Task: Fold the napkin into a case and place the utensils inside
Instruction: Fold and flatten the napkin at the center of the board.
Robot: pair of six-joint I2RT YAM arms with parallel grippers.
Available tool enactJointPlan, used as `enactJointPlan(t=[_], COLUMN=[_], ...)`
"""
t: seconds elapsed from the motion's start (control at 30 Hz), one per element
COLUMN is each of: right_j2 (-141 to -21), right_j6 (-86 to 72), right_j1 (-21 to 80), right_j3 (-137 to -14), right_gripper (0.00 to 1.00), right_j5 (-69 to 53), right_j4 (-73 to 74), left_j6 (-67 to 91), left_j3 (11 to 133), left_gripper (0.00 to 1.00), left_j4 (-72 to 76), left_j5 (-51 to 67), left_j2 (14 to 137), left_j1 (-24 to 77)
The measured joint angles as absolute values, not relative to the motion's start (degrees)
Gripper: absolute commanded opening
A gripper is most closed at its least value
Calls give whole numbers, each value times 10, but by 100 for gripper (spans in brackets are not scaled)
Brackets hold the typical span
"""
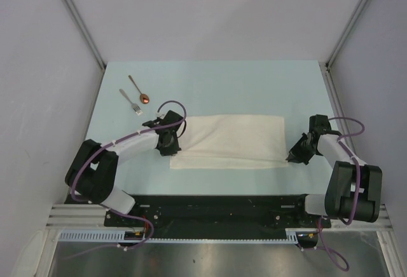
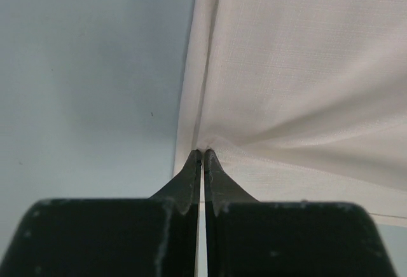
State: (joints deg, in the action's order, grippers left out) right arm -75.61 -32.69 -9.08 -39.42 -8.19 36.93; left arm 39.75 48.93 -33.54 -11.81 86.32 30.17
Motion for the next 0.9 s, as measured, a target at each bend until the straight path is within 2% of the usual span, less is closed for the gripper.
enactJointPlan(t=[0.53,0.9], right_j2=[-785,-795], right_j6=[-331,-331], right_j1=[-91,-93], right_j3=[-378,-383], right_gripper=[0,0], right_j5=[-82,-88], right_j4=[349,353], left_j6=[417,438], left_j3=[480,472], left_gripper=[0,0], left_j4=[-341,-373], left_j5=[-122,-138], left_j2=[868,777], left_j1=[309,326])
